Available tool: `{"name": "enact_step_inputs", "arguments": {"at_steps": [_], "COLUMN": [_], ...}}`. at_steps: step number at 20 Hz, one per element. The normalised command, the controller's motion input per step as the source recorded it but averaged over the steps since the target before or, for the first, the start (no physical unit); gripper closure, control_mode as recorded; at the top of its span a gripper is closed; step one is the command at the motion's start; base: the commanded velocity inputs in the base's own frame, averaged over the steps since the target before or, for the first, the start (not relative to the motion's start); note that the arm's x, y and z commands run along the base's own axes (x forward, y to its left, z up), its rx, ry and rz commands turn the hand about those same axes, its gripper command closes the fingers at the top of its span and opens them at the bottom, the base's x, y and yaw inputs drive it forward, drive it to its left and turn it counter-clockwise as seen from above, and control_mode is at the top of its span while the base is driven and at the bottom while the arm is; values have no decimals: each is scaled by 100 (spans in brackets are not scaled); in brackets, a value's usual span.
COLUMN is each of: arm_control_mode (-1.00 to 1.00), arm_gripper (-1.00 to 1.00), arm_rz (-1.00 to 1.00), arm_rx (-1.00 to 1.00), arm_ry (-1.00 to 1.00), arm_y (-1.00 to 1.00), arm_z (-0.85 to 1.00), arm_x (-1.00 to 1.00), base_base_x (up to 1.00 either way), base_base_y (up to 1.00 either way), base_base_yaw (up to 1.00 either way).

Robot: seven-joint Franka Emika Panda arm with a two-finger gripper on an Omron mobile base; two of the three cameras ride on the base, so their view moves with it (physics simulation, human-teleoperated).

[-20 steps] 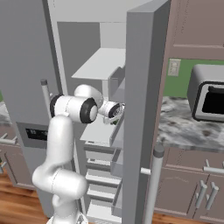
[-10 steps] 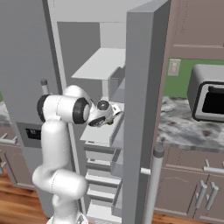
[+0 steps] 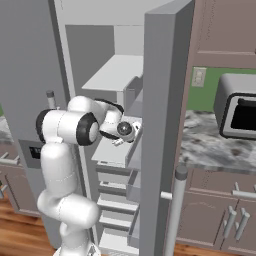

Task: Pick avocado from the fridge and place it on the plate on the counter.

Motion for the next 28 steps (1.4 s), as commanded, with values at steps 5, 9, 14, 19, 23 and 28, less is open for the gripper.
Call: {"name": "enact_step_inputs", "arguments": {"at_steps": [5,9,14,19,23,28], "arm_control_mode": [-100,-100,-100,-100,-100,-100], "arm_gripper": [100,100,100,100,100,100], "arm_rz": [9,5,1,1,0,2], "arm_rx": [7,0,0,0,0,0], "arm_ry": [-14,-20,-13,-6,0,2], "arm_y": [-46,0,0,0,0,0], "arm_z": [47,77,100,91,98,100], "arm_x": [-66,-77,-67,-85,-87,-84], "base_base_x": [0,0,0,0,0,0], "base_base_y": [0,0,0,0,0,0], "base_base_yaw": [0,0,0,0,0,0]}}
